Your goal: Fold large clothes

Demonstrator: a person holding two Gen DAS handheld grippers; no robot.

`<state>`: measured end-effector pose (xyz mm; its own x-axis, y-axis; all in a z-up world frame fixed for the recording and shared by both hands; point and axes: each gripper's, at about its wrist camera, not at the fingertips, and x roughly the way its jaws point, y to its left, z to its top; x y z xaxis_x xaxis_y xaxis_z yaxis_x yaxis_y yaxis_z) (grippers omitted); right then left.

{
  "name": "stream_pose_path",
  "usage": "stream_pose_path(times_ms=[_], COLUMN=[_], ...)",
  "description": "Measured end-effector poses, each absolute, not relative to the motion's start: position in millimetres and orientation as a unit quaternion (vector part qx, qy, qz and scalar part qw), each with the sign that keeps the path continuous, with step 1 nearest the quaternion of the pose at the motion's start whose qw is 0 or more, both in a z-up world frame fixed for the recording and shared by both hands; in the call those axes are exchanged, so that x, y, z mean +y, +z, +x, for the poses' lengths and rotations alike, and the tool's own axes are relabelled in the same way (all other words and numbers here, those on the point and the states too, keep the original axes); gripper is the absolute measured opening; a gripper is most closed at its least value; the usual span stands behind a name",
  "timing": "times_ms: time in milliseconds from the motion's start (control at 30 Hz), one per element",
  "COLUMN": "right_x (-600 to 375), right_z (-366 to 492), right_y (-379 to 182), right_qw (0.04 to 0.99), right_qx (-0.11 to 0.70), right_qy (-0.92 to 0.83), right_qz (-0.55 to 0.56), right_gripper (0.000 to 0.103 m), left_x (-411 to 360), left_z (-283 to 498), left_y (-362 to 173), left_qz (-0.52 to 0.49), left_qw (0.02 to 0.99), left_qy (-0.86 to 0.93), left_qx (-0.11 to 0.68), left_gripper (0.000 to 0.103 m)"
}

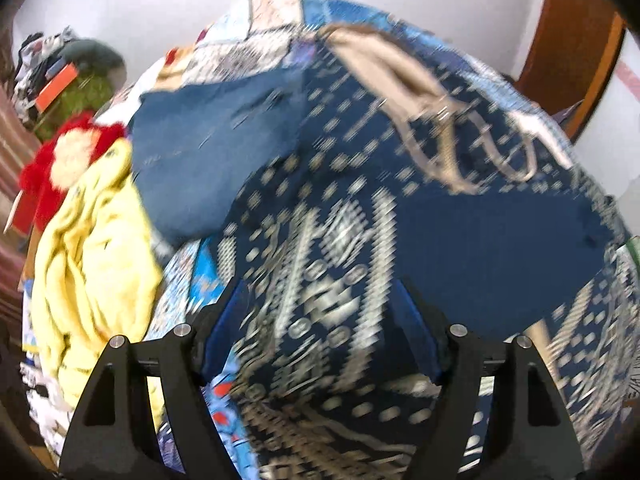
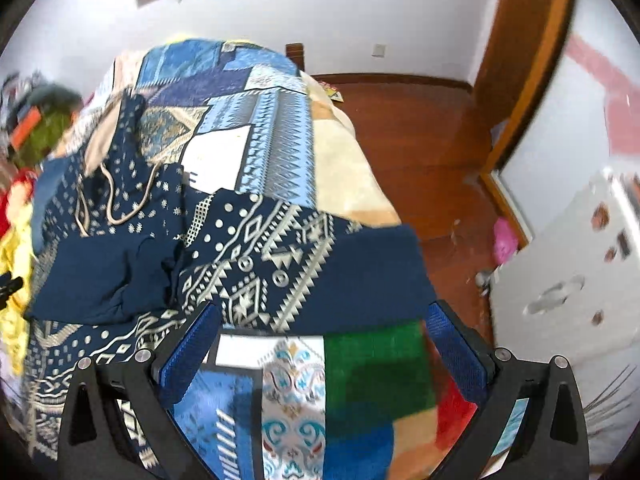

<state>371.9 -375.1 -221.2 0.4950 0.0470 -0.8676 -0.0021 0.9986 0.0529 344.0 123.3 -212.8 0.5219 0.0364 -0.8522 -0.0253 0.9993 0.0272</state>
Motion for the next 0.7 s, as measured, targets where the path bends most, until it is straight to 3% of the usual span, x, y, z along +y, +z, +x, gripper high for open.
stream_pose_path(times_ms=[333,700], right_x=[-438.3,-469.6], right_z=[383.8,421.5], right_y=[-290.7,-317.9], right_qw=[0.803,0.764], right_qx=[0.541,0.525], right_qy=[0.022,0.010], right_qz=[0.250,0.374], right_gripper=[0.101,0.101], left_x=[56.4,27.4], left_z=[380.1,387.5], left_y=[-217.5,-240.3], left_qz=[0.008,0.039], left_qw=[0.869,0.859], left_qy=[-0.042,-0.067], left_qx=[0.493,0.507], left_gripper=[0.074,0.074])
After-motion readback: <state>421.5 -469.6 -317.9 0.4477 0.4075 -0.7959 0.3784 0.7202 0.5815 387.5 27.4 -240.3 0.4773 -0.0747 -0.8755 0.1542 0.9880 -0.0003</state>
